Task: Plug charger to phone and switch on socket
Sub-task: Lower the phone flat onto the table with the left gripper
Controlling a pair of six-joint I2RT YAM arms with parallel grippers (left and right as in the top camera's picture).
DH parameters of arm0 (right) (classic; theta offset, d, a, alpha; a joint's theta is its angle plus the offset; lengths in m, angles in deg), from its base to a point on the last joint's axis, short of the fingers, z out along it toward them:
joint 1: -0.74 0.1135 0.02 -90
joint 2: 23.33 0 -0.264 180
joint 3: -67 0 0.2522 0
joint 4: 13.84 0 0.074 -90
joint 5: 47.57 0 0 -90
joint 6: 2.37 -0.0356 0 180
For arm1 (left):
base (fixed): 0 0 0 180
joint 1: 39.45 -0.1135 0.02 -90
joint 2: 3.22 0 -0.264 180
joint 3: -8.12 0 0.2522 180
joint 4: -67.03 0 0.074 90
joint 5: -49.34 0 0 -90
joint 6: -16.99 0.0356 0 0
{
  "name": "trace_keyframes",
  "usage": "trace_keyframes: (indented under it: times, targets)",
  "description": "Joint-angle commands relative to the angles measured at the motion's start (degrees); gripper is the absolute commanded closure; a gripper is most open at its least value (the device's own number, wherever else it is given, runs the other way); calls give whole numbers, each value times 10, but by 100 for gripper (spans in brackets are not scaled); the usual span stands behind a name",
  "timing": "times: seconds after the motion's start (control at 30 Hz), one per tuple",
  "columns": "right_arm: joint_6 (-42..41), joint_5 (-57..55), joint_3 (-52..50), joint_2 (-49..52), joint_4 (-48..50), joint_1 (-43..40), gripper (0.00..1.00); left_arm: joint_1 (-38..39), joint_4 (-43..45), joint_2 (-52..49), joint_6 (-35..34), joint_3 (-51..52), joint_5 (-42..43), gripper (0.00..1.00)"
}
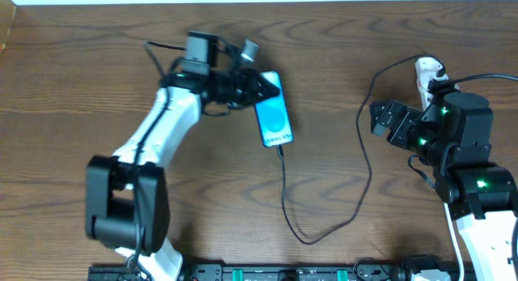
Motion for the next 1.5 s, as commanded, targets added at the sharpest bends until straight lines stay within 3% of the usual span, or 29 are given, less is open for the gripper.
trace_keyframes:
  times: [0.0,0.3,0.47,0.67,0.8,1.07,1.2,1.47]
  targets:
    - [8,-12,4,4,-2,0,1,45,0,-50,23,-6,-52,93]
    - [9,-12,4,5,-9,0,1,106,3,-163,18,-6,-55,93]
    - [9,-13,4,5,-11,0,1,106,3,-170,9,-6,-68,92]
    - [9,-12,4,5,-14,0,1,106,1,-170,-51,-6,-117,91]
    - [9,-13,4,5,-18,0,1,106,1,-170,-51,-6,-117,77]
    - [9,-13,4,5,-22,0,1,106,0,-170,-50,-6,-117,64]
    - [9,-13,4,5,-22,0,1,106,-20,-170,-51,-6,-174,28]
    - [9,-13,4,5,-21,0,1,106,-75,-170,-50,-6,-258,18]
